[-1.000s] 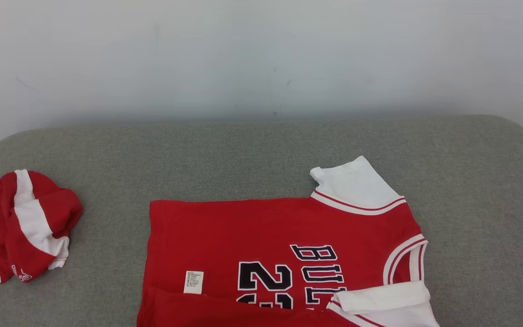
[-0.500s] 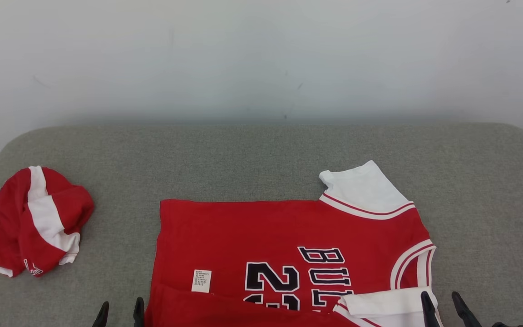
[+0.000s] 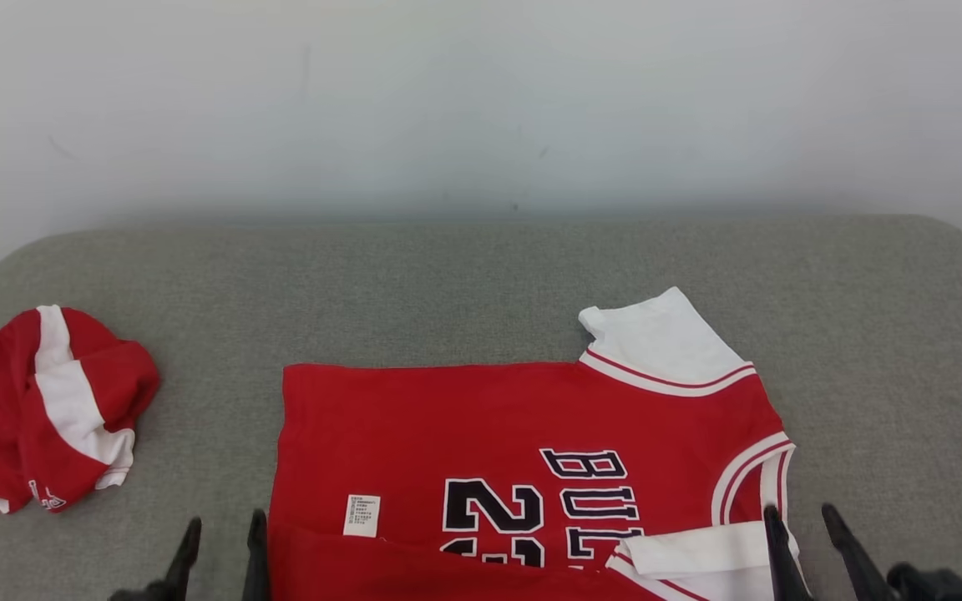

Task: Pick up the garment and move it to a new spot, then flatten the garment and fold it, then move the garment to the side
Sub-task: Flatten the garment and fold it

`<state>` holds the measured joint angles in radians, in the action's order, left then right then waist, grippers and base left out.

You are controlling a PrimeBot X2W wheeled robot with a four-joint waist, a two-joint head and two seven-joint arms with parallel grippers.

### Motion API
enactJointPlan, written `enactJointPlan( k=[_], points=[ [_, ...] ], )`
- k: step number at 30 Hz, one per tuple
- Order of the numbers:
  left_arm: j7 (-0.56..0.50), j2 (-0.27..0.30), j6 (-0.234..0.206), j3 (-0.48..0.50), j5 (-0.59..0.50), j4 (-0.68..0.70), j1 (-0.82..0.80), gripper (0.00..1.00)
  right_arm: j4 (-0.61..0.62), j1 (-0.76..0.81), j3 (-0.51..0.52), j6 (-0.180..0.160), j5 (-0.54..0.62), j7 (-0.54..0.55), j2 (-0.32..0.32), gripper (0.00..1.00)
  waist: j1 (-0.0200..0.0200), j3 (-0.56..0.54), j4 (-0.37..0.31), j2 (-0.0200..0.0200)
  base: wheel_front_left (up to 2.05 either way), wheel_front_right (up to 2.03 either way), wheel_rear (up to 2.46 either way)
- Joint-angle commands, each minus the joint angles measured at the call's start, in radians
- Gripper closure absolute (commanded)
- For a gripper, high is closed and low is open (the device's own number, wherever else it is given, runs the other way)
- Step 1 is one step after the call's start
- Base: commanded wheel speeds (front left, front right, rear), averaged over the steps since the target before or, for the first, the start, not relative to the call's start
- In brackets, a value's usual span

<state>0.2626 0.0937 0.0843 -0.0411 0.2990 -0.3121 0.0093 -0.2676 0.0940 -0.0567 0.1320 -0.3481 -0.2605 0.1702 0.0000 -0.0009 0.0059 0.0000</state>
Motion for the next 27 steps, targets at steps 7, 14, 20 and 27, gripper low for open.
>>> enactJointPlan(
  k=[7, 14, 20, 27],
  points=[
    [0.003, 0.027, 0.024, -0.008, -0.026, -0.103, -0.214, 0.00, -0.056, -0.191, -0.046, -0.002, 0.028, -0.005, 0.021, 0.00, 0.0000, 0.093, -0.059, 0.0000, 0.00, 0.00, 0.00],
    [-0.013, 0.065, 0.038, -0.040, -0.011, -0.293, -0.469, 0.00, -0.152, -0.438, -0.097, -0.002, 0.027, -0.005, 0.030, 0.00, 0.0000, 0.203, -0.094, 0.0000, 0.00, 0.00, 0.00],
    [-0.013, 0.086, 0.045, -0.039, 0.031, -0.462, -0.629, 0.00, -0.201, -0.570, -0.145, -0.002, 0.019, -0.004, 0.024, 0.00, 0.0000, 0.277, -0.114, 0.0000, 0.00, 0.00, 0.00],
    [-0.004, 0.089, 0.045, -0.031, 0.058, -0.637, -0.727, 0.00, -0.223, -0.612, -0.171, -0.002, 0.003, -0.004, 0.030, 0.00, 0.0000, 0.309, -0.122, 0.0000, 0.00, 0.00, 0.00]
  ],
)
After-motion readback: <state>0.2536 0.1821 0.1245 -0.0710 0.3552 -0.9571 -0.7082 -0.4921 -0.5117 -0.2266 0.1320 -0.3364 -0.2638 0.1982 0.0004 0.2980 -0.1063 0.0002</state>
